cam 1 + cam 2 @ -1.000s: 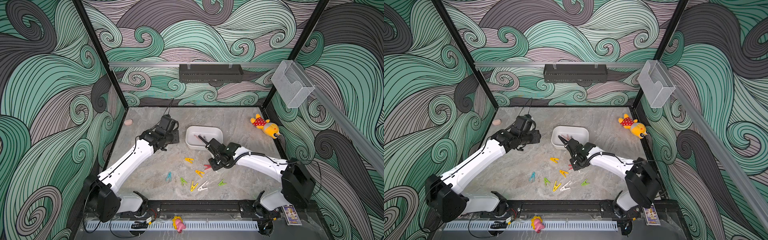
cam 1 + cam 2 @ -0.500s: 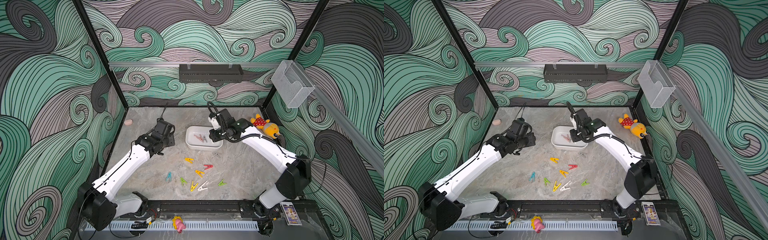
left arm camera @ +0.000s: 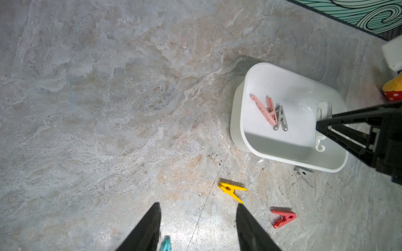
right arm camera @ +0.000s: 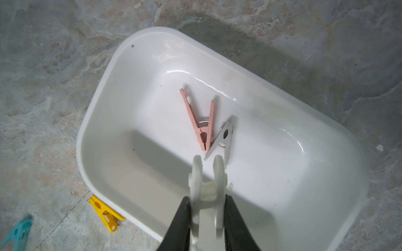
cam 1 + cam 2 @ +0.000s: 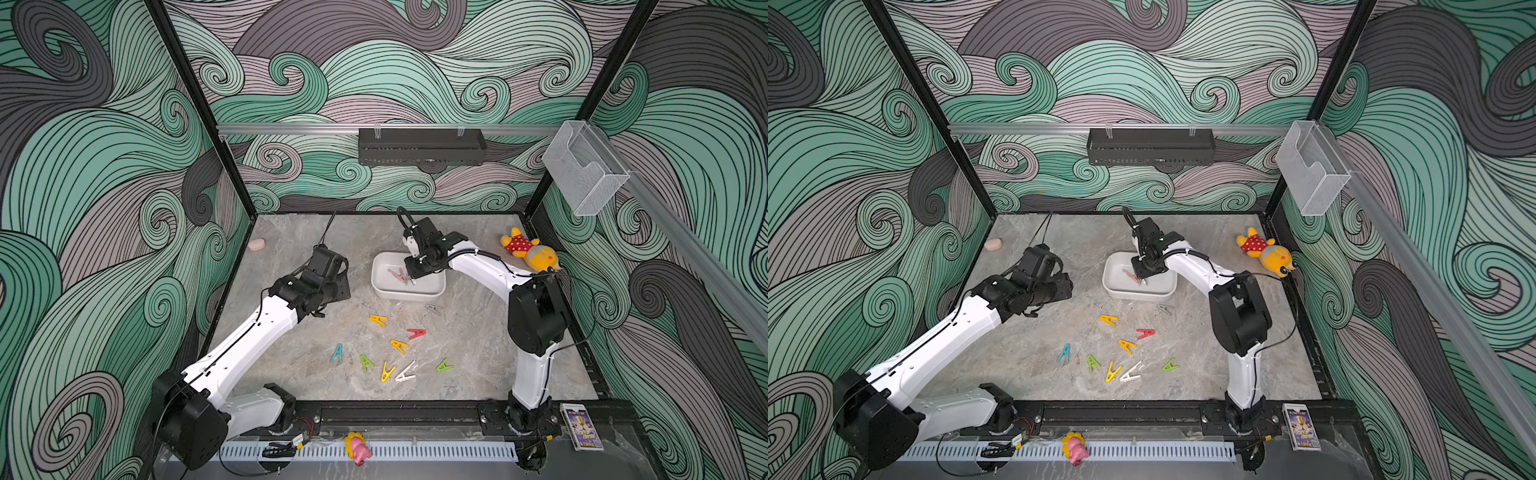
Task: Put the clothespins into the storage box
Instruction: Place the clothespin in the storage box.
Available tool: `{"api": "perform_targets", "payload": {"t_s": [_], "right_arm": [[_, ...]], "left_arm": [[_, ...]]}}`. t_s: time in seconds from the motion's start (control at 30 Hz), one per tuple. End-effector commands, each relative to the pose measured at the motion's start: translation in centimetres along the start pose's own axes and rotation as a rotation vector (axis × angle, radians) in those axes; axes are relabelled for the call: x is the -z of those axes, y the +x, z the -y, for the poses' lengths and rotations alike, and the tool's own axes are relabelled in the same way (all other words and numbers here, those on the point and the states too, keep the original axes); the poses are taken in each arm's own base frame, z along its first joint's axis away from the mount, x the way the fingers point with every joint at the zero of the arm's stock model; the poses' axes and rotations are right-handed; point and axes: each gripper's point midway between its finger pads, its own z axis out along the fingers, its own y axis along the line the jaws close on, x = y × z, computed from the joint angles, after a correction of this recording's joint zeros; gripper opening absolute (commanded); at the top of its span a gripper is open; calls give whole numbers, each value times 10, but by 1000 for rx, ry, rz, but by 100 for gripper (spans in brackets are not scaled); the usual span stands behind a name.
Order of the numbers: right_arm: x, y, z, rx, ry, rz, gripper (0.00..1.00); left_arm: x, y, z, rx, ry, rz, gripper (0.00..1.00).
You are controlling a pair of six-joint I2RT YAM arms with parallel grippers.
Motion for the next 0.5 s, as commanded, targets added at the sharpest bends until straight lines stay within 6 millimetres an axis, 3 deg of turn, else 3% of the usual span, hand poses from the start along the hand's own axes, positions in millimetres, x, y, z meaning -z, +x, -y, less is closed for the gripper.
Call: {"api": "perform_targets", "payload": {"t_s": [0.0,0.47], "right_arm": [[-14,-10,6,10,8,12,24],[-56,-6,22,-12,29,-46,28]], "left_arm": [[3,5,-6,34,6,-10,58],[6,8,-11,20,-6,-3,58]]}}
